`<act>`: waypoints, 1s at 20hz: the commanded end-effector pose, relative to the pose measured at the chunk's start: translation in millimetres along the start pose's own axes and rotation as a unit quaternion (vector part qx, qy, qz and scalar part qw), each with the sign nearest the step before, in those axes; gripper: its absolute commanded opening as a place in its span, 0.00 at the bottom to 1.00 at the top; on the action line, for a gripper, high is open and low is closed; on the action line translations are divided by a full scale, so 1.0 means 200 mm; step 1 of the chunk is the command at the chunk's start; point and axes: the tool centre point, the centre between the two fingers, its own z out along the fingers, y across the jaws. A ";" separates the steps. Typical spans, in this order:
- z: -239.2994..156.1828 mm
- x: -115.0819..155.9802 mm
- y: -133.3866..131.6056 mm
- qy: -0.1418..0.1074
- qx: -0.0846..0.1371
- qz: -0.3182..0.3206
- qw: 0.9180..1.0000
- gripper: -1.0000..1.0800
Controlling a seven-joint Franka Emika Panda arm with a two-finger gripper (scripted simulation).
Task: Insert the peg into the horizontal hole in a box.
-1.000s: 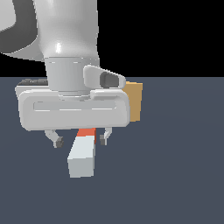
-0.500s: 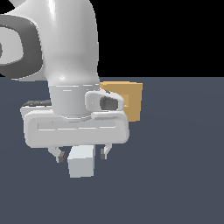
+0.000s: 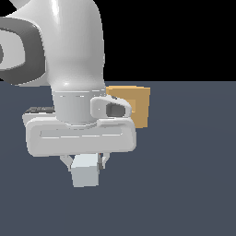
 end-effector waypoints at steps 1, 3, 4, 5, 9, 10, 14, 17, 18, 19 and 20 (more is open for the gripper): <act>0.00 0.00 0.00 0.000 0.000 0.000 1.000 0.00; 0.00 0.00 0.00 0.000 0.000 0.000 1.000 0.00; 0.00 0.00 0.00 0.000 0.000 -0.001 1.000 0.00; -0.01 0.01 0.01 0.000 0.000 -0.001 1.000 0.00; -0.03 0.03 0.06 0.000 0.000 -0.006 1.000 0.00; -0.04 0.04 0.08 0.000 0.000 -0.008 1.000 0.00; -0.08 0.08 0.17 0.000 0.000 -0.018 1.000 0.00; -0.12 0.13 0.25 0.000 0.000 -0.027 1.000 0.00; -0.14 0.15 0.29 0.000 0.000 -0.031 1.000 0.00; -0.15 0.17 0.32 0.000 0.000 -0.035 0.999 0.00; -0.17 0.19 0.35 0.000 0.000 -0.038 0.999 0.00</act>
